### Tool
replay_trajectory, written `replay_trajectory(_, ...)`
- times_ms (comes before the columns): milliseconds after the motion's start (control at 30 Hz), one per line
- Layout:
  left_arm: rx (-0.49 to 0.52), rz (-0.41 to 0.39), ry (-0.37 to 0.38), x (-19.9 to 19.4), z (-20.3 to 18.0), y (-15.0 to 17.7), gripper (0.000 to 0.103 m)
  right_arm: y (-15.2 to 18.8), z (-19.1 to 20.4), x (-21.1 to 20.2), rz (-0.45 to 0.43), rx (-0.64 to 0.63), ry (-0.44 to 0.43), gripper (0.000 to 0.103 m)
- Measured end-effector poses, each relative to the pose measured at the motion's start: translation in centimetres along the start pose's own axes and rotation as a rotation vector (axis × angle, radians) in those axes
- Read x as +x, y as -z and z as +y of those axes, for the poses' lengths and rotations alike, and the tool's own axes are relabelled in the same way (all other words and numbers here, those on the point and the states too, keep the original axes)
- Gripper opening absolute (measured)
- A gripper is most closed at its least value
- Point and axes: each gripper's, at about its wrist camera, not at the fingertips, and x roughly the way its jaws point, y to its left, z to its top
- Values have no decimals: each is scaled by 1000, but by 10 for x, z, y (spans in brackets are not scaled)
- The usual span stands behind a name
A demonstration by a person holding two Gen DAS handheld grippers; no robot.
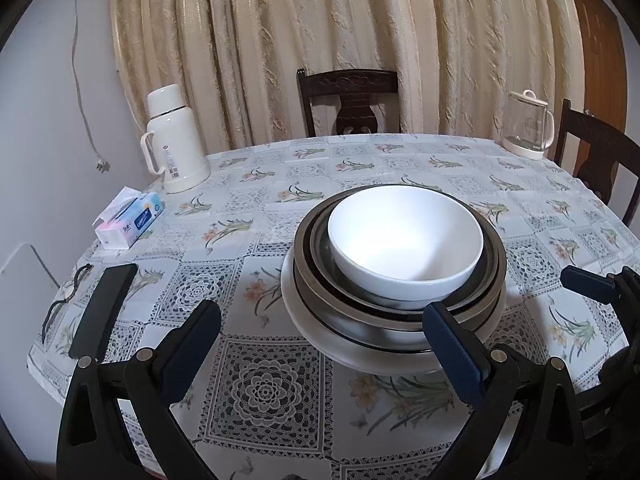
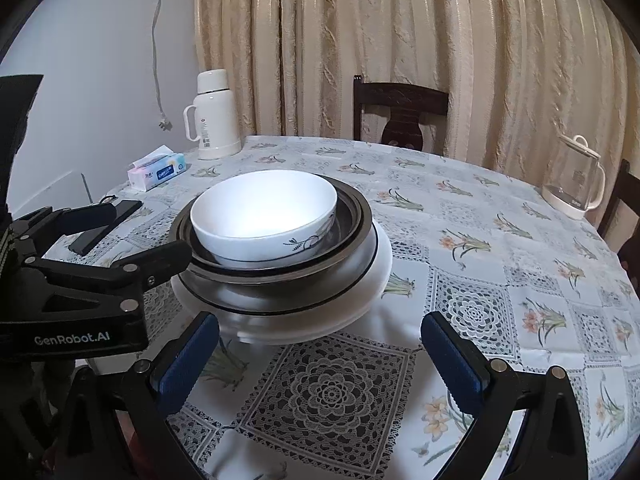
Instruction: Organize plates and bowls
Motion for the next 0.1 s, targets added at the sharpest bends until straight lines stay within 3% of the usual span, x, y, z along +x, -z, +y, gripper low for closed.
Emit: replay_trajectory(100, 0, 2, 1, 0, 0, -1, 101, 0, 1, 0, 4, -2, 0, 103)
